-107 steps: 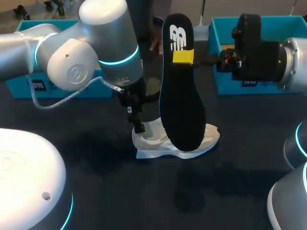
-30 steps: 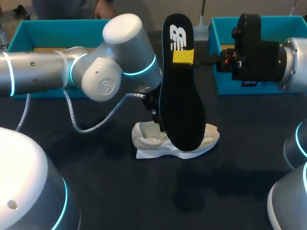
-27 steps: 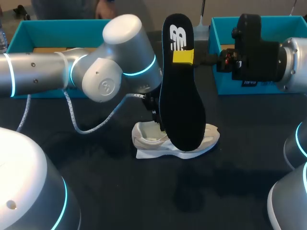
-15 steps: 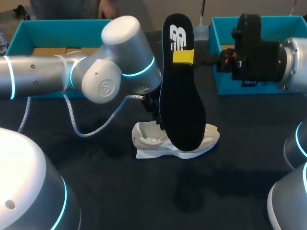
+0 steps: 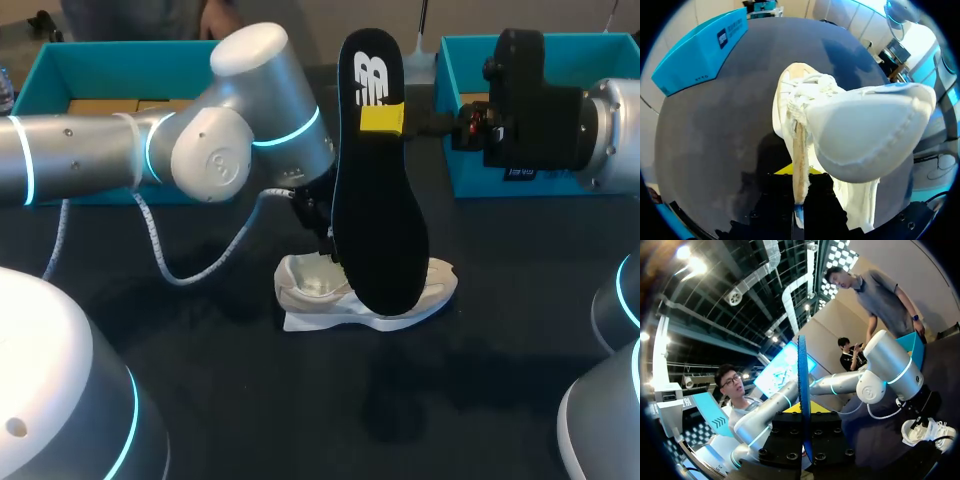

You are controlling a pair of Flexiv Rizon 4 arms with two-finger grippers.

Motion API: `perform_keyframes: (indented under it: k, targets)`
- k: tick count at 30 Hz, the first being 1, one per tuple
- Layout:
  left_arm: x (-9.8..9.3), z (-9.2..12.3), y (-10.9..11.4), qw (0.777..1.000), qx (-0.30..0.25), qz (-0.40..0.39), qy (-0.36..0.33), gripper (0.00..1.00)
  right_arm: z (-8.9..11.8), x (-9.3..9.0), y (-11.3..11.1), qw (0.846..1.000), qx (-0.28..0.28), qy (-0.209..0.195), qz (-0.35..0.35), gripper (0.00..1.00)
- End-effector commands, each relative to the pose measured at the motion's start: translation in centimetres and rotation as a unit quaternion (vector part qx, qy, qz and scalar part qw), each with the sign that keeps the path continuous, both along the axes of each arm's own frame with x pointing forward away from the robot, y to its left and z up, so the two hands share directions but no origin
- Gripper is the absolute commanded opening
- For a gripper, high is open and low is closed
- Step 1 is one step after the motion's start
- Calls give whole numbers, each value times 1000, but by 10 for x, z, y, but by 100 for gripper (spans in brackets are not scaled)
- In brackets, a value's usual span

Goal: Take the shoe out of the shoebox, open the shoe tongue, remove and reinsert the insole, then place the shoe into the shoebox

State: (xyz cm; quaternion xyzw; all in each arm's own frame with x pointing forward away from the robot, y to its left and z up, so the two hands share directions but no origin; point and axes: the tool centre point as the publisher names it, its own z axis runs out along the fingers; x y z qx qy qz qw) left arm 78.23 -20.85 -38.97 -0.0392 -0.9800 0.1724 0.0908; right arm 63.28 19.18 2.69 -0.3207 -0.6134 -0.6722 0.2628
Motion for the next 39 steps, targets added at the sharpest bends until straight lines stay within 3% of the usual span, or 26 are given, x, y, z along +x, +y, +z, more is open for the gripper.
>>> perform_keyframes:
  k: [1, 13, 16, 23, 32, 39]
  targets:
    - [6, 2, -7, 999, 12, -35, 24, 0, 0, 1, 4, 1000, 1, 0, -1, 0]
    - [6, 28, 2, 977, -9, -197, 77, 0, 0, 1, 4, 1000, 1, 0, -1, 0]
    - [7, 33, 5, 966, -12, -241, 92, 0, 0, 1, 4, 1000, 1, 0, -1, 0]
    - [-3, 44, 5, 926, 39, -358, 116, 0, 0, 1, 4, 1000, 1, 0, -1, 0]
    - [5, 67, 20, 895, 31, -429, 118, 0, 0, 1, 4, 1000, 1, 0, -1, 0]
    - [9, 78, 31, 903, 24, -414, 108, 0, 0, 1, 4, 1000, 1, 0, -1, 0]
